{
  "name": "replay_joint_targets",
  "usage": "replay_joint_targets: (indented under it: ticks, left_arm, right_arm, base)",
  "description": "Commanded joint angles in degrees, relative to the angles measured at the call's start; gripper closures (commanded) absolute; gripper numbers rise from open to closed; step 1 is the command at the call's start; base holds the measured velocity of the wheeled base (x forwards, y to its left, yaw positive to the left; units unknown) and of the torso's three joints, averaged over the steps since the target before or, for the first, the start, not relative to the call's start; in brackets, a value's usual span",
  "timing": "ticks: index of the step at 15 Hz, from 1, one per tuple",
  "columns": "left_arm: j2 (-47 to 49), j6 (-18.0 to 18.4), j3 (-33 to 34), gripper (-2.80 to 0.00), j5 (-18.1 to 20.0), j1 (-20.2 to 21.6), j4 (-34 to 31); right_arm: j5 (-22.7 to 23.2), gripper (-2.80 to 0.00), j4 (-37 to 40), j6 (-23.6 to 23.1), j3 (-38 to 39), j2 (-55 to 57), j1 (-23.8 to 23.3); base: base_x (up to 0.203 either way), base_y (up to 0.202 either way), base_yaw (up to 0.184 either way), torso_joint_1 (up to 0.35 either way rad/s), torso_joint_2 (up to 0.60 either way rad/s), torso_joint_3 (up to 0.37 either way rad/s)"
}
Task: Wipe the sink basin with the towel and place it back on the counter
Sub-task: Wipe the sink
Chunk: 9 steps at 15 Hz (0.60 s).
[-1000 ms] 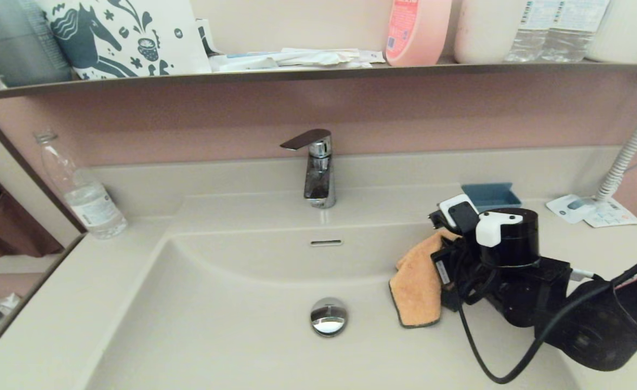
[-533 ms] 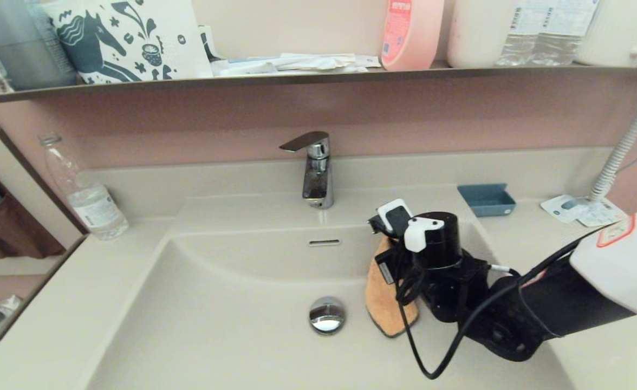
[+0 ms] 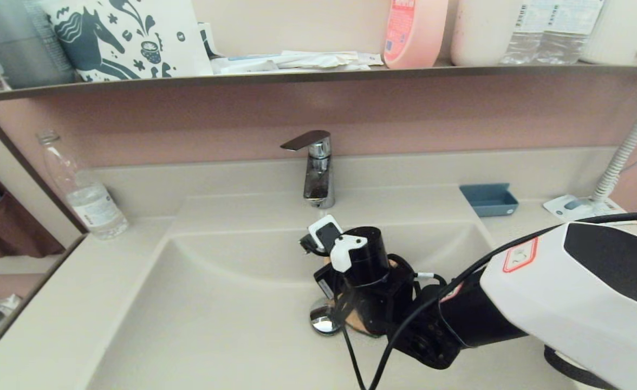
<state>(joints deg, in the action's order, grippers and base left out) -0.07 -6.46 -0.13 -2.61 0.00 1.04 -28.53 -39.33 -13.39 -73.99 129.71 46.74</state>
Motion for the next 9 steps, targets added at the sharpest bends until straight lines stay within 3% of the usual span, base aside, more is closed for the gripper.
replay_joint_targets:
  ticks: [1, 4, 9]
  left_arm:
    - [0.07, -0.04, 0.04, 0.0, -0.03, 0.0, 0.02]
    - [0.07, -0.04, -0.04, 0.0, -0.03, 0.0, 0.02]
    - [0.07, -0.04, 0.04, 0.0, -0.03, 0.0, 0.02]
  right_arm:
    - [-0.34, 0.0, -0.31, -0.06, -0.9, 1.25, 0.33]
    - [-0.52, 0.0, -0.34, -0.09, 0.75, -0.85, -0.69]
    - [-0.57, 0.0, -0.6, -0.96, 12.33, -11.37, -6.62]
  base:
    - [0.0, 0.0, 0.0, 0.0, 0.0, 0.0]
    - [0.0, 0.0, 0.0, 0.0, 0.0, 0.0]
    - [0.0, 0.0, 0.0, 0.0, 0.0, 0.0]
